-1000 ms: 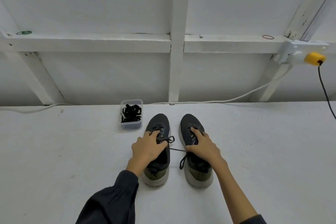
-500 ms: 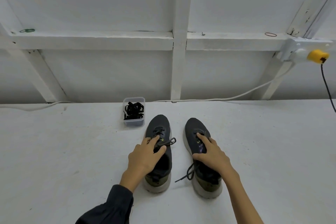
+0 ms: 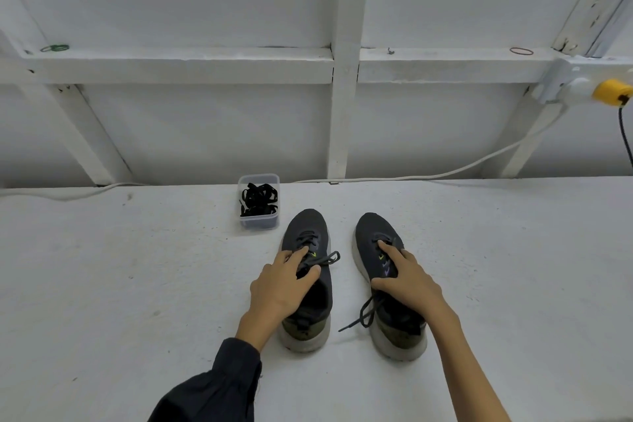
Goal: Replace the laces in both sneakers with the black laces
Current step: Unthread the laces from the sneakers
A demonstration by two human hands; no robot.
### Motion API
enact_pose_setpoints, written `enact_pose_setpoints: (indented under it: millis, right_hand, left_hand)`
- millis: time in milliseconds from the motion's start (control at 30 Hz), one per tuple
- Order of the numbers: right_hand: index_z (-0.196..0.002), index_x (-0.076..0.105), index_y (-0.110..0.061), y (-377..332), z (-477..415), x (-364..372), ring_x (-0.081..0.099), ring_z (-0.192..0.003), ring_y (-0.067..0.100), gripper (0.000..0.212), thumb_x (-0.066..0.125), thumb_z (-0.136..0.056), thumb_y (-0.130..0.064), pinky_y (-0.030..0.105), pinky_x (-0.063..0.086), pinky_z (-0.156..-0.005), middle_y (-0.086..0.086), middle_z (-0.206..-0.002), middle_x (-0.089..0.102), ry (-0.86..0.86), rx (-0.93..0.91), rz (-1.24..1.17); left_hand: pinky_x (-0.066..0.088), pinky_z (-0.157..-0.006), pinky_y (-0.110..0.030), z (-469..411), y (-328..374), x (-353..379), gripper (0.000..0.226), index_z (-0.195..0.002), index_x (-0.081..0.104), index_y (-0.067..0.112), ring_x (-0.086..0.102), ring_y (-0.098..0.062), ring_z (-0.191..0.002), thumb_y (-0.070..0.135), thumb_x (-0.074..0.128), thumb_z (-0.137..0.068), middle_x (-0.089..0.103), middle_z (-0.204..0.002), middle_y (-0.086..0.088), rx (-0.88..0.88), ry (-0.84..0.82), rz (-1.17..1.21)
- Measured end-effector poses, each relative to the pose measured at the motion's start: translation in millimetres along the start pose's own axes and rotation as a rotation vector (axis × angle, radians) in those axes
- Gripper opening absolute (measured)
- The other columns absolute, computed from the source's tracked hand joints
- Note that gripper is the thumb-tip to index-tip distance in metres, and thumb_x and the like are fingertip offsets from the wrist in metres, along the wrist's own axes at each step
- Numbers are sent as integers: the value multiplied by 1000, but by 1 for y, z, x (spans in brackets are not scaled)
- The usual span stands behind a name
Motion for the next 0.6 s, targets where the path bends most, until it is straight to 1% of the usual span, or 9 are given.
enact_pose_setpoints:
  millis: [267,600]
  right_hand:
    - [-150,19,-48,-2,4,0,45,-131,27,82,63,-82,-40,40,43,-97,0,-160,20,-8,8,8]
    - [-150,19,-49,-2,11,1,44,-132,27,82,63,-81,-41,41,44,-98,0,-161,18,-11,8,1]
  left_hand:
    - [44,-98,-41,0,1,0,58,-148,31,39,45,-26,-125,60,38,-94,33,-151,7,-2,-13,24]
    - [44,-98,-42,9,-3,4,60,-149,26,41,43,-26,-127,64,34,-94,28,-153,7,16,-14,10]
Point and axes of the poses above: each hand's wrist, its own z-axis away from the middle knuckle, its own x-axis out of the palm, y = z × x, the point moved 2 cm from there along -z, towards the middle knuckle
